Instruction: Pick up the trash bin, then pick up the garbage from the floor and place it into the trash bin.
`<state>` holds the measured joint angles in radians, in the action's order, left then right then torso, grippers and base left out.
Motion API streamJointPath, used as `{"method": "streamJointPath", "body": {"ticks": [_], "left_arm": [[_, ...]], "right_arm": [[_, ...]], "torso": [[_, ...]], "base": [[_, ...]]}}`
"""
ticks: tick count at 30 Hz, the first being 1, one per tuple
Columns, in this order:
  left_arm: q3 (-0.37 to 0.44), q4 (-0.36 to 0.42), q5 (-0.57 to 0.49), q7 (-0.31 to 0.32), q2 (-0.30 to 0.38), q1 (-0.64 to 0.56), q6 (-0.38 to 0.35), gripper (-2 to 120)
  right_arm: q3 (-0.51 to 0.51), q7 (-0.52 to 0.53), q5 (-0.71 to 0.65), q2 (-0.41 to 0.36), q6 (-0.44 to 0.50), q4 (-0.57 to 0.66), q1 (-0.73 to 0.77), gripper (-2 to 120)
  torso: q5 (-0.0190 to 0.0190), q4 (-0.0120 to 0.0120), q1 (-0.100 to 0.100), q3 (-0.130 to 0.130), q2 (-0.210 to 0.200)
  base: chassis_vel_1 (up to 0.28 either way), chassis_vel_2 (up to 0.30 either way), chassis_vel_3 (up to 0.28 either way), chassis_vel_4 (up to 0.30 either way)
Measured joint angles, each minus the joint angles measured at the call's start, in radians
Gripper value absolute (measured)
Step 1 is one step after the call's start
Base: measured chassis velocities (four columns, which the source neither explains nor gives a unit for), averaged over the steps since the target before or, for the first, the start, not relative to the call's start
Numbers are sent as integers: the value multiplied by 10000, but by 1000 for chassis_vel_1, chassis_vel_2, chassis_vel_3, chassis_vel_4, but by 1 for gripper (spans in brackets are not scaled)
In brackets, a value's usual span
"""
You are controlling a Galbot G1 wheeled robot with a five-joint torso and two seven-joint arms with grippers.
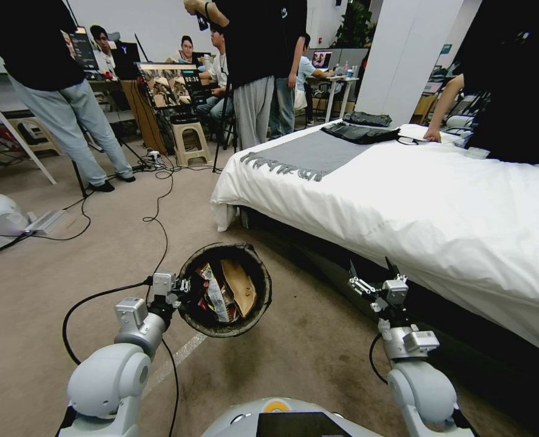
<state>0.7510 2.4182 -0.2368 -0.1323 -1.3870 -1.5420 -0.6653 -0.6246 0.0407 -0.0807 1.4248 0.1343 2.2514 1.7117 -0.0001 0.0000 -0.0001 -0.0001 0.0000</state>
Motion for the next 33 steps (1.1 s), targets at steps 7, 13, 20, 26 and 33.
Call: {"method": "streamJointPath", "body": {"ticks": [7, 13, 20, 26, 33], "left_arm": [[9, 59, 17, -31, 0, -54, -29, 1], [37, 114, 26, -37, 36, -69, -87, 1], [11, 128, 95, -38, -22, -74, -108, 1], [-8, 139, 150, -38, -75, -91, -122, 1], [-8, 161, 163, -29, -71, -108, -138, 1]], "right_arm": [[13, 275, 46, -18, 53, 14, 107, 100], [138, 434, 40, -11, 52, 17, 129, 100], [105, 516, -8, -96, 45, 23, 174, 100], [108, 542, -44, -112, 45, -12, 203, 100], [101, 551, -65, -135, 60, -71, 201, 100]], "torso": [[0, 0, 0, 0, 0], [0, 0, 0, 1, 0], [0, -1, 0, 1, 0], [0, 0, 0, 1, 0], [1, 0, 0, 1, 0]], "base": [[0, 0, 0, 0], [0, 0, 0, 0], [0, 0, 0, 0], [0, 0, 0, 0], [0, 0, 0, 0]]}}
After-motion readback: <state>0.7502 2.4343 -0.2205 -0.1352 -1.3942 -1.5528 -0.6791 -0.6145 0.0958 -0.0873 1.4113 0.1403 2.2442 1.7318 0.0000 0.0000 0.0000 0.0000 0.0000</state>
